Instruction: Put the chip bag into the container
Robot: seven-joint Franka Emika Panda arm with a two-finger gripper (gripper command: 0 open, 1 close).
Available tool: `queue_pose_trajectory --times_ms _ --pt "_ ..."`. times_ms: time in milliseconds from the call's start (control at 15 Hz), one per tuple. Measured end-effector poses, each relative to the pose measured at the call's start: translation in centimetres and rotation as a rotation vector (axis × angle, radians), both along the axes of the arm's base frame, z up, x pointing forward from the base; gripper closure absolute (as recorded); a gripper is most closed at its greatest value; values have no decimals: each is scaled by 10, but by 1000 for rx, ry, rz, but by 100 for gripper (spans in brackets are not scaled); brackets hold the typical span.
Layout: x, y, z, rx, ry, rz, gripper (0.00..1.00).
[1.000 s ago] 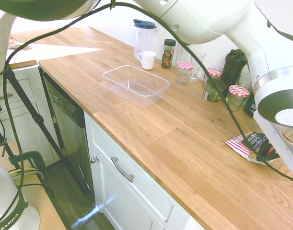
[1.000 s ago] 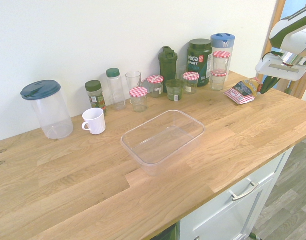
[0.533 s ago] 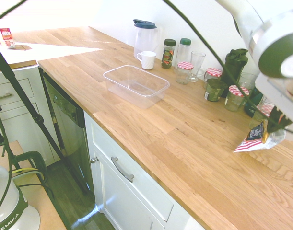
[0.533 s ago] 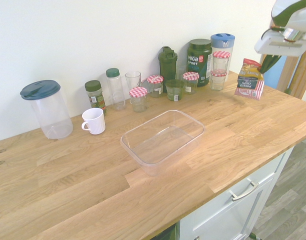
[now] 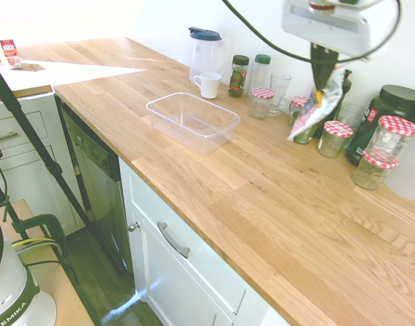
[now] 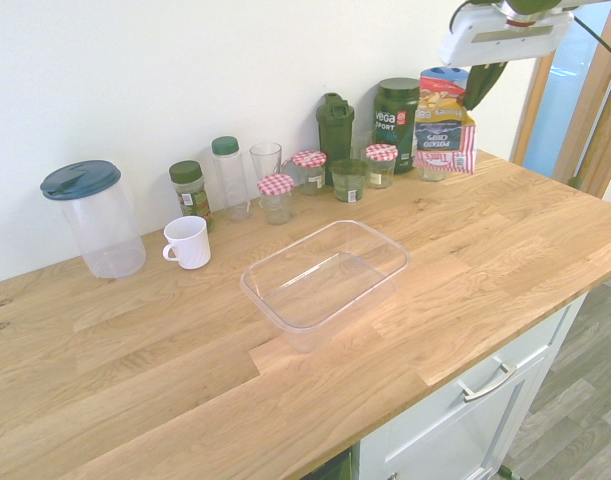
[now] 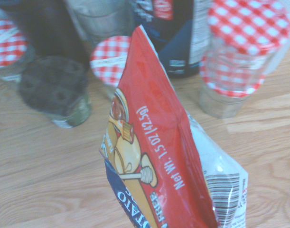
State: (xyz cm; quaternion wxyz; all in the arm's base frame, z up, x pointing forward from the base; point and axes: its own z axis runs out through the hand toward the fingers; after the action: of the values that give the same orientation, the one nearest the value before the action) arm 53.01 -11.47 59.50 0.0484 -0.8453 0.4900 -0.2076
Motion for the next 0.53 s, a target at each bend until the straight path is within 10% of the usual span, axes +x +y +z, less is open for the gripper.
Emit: queue_pose_trajectory --times_ms 533 --pt "-29 181 -12 -79 31 106 100"
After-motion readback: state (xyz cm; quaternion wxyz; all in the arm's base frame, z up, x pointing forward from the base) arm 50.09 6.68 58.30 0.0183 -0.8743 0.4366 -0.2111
